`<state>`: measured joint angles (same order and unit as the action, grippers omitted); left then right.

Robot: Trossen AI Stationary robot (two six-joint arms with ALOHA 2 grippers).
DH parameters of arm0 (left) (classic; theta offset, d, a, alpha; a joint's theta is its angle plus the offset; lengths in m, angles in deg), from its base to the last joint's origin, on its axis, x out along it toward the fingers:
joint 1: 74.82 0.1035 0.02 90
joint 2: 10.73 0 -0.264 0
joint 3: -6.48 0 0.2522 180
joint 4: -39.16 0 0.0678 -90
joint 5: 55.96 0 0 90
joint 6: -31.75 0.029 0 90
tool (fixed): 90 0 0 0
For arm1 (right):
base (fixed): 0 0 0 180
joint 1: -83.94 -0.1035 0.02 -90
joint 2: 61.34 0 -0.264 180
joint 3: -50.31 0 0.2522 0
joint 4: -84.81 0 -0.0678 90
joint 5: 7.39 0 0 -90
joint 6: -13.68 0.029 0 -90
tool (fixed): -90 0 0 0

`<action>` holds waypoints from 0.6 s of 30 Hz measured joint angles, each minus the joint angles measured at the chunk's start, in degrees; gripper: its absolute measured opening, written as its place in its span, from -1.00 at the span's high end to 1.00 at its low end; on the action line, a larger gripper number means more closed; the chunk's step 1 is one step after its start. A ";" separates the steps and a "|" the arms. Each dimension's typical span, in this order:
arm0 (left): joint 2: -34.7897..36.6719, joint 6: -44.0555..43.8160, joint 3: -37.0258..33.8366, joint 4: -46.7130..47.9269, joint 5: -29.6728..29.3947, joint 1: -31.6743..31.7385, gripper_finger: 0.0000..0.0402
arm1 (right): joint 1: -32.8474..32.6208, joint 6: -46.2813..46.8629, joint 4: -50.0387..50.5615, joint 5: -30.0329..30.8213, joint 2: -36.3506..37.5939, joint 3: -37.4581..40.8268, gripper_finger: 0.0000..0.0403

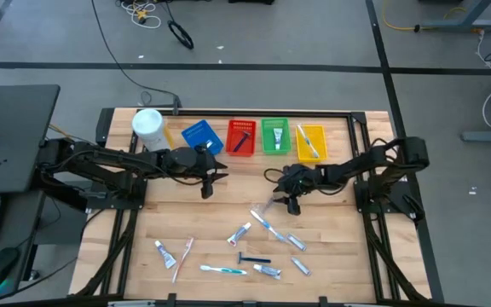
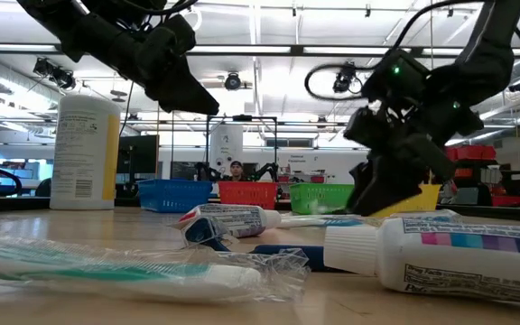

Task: Pick & Place Travel size toiletries
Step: Put the silver nail cutter into the blue basket

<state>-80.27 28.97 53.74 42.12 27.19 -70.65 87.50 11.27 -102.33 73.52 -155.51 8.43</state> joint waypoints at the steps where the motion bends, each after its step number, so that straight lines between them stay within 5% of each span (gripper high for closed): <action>1: 0.00 0.00 0.00 -0.19 0.00 0.00 0.36 | 0.00 -0.02 -0.21 -0.59 -0.47 0.00 0.03; 18: 0.00 0.04 0.00 -0.31 -0.02 0.02 0.36 | -0.48 -0.55 -2.65 -3.12 -1.50 0.04 0.18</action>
<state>-80.27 29.01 53.74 41.81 27.17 -70.64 87.02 10.72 -104.98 70.40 -157.01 8.47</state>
